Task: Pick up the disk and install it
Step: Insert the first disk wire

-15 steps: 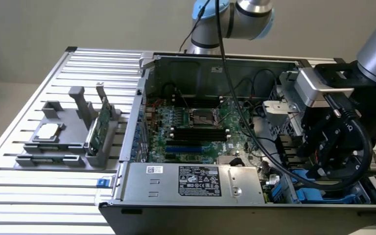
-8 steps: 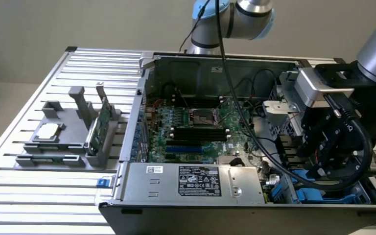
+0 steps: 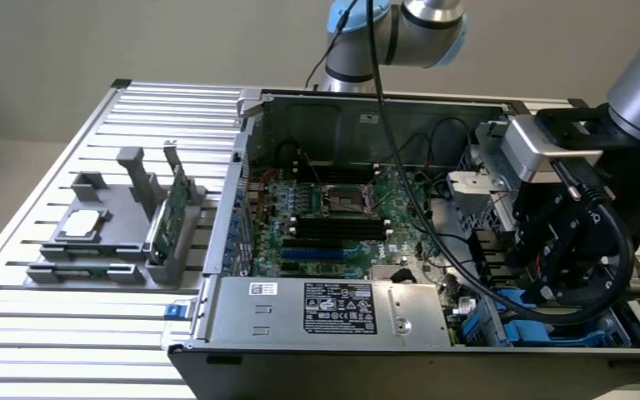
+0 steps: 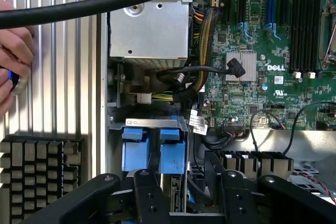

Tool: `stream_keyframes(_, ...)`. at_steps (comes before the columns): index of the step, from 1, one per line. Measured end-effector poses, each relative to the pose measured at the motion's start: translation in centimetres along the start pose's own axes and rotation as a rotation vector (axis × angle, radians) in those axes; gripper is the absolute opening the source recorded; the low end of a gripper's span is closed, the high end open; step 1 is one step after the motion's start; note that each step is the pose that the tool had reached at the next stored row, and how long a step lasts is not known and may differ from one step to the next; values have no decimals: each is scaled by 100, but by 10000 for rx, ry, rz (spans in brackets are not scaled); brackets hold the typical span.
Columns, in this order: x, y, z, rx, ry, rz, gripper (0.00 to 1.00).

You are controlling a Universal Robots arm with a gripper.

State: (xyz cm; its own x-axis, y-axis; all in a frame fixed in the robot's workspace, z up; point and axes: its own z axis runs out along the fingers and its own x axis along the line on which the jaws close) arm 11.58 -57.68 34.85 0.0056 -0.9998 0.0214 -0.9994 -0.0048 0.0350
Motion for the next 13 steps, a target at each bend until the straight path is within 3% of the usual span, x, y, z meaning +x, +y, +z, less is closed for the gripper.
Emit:
stream_keyframes(3,-7,0,0,-4,-6,183,47)
stream_keyframes(13,-7,0,-6,-38,-62,1787,47)
